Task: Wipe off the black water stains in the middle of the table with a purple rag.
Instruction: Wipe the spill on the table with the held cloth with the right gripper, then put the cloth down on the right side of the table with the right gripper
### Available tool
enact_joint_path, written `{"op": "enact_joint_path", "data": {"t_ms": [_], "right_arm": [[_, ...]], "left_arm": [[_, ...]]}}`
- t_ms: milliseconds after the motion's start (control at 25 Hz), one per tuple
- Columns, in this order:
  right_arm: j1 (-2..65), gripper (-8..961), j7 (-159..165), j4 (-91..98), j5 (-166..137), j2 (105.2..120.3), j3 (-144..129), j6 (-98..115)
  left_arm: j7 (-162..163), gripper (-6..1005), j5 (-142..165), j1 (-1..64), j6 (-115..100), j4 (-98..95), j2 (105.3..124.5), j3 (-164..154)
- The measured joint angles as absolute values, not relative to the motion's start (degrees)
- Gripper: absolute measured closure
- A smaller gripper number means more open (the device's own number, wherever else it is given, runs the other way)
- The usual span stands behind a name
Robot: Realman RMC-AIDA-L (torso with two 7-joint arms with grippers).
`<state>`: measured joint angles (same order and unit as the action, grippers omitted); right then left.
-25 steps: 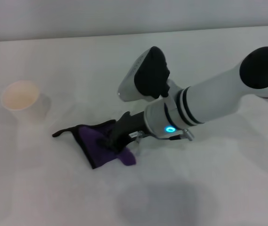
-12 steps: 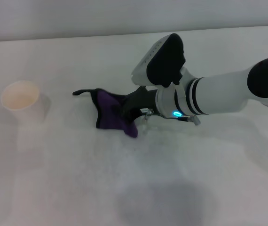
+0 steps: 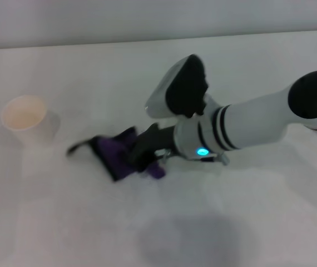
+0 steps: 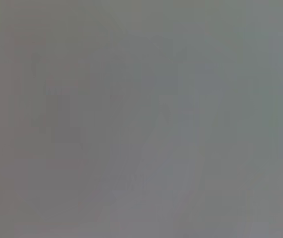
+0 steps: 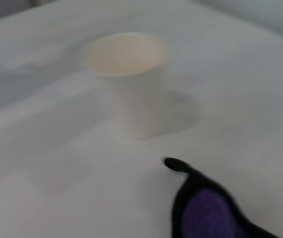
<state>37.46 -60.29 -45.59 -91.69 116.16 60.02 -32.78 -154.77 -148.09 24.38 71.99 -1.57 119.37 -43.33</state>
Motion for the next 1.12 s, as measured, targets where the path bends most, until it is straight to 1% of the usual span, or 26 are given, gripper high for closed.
{"op": "enact_joint_path", "data": {"t_ms": [240, 400, 600, 680, 840, 1120], "right_arm": [[37.97, 857, -60.36, -46.77, -89.87, 116.20, 58.82, -35.25], [37.24, 857, -60.39, -45.02, -90.35, 115.46, 60.55, -33.45], [33.33, 857, -62.29, -45.29, -92.84, 114.39, 67.28, -34.60], [30.59, 857, -62.62, -46.04, -98.95, 114.81, 74.04, -36.84], [28.57, 857, -62.64, -47.06, -103.80, 115.03, 79.51, -38.81], [24.68, 857, -63.83, -51.21, -108.36, 113.84, 90.58, -45.34]], "left_arm": [[-154.77, 109, -148.09, 24.64, 71.83, -1.82, 119.32, -43.33], [-154.77, 109, -148.11, 24.70, 71.86, -1.89, 119.26, -43.33], [-154.77, 108, -148.35, 24.65, 71.99, -1.89, 119.18, -43.25], [-154.77, 108, -148.44, 24.71, 71.99, -1.90, 119.18, -43.24], [-154.77, 108, -148.45, 24.79, 71.99, -2.00, 119.18, -43.24], [-154.84, 108, -148.54, 24.92, 71.64, -2.67, 119.18, -43.10]]}}
